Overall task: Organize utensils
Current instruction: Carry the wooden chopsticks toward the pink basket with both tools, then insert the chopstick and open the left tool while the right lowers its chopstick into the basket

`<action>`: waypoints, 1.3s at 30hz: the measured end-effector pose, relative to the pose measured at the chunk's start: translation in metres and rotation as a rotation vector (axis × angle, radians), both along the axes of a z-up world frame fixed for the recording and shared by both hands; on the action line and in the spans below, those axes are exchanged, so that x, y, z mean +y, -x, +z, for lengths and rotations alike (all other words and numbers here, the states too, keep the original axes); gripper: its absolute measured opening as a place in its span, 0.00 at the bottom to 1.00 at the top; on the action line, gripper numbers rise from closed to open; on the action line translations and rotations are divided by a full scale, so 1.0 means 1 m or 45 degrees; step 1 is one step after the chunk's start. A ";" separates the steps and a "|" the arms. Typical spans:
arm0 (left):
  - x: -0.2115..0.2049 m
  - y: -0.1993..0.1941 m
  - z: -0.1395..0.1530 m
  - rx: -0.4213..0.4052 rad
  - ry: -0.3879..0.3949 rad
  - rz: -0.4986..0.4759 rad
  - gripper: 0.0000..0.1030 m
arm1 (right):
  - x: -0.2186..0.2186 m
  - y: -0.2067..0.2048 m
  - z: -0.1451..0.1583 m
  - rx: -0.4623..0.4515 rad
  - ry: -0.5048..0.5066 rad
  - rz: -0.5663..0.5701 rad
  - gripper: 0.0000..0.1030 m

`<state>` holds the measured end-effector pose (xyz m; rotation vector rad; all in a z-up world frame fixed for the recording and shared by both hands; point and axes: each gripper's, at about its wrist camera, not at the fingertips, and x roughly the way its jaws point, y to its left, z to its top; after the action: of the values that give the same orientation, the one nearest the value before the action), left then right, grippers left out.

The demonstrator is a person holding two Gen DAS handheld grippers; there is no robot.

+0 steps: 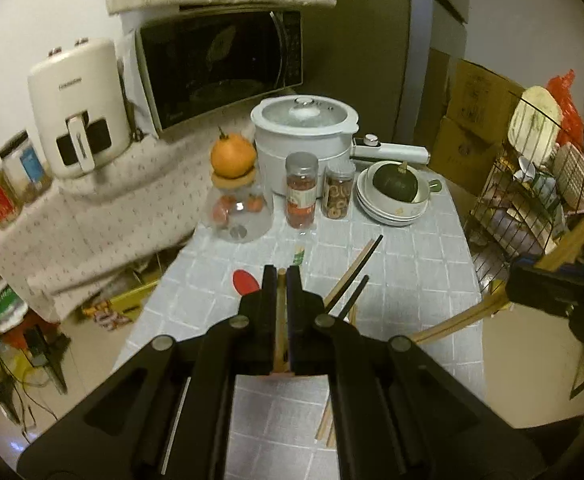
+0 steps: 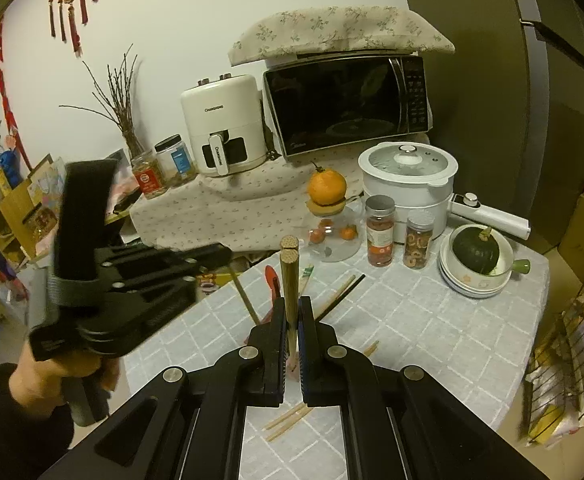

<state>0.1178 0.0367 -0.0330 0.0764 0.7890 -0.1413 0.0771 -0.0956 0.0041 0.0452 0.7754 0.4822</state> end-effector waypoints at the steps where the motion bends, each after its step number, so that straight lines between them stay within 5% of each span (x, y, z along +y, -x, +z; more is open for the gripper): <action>1: 0.002 0.000 0.000 -0.002 0.014 0.017 0.06 | 0.002 -0.001 0.000 0.001 0.003 0.005 0.05; 5: 0.017 0.007 0.001 0.009 0.111 0.068 0.29 | 0.011 0.000 -0.001 -0.003 0.016 0.028 0.05; 8: 0.026 0.018 -0.002 0.016 0.096 0.092 0.31 | 0.019 -0.002 -0.002 -0.007 0.035 0.034 0.05; 12: 0.040 0.033 -0.008 0.038 0.098 0.126 0.54 | 0.032 -0.006 -0.005 -0.004 0.044 0.047 0.05; 25: 0.082 0.057 -0.063 0.223 0.161 0.233 0.54 | 0.086 -0.034 -0.035 -0.015 0.159 0.063 0.05; 39: 0.090 0.060 -0.074 0.272 0.157 0.225 0.55 | 0.115 -0.064 -0.080 0.080 0.240 0.057 0.05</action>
<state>0.0581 0.1271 -0.1071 -0.1272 0.9940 -0.0300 0.1416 0.0189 -0.0763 -0.1329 0.8822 0.4499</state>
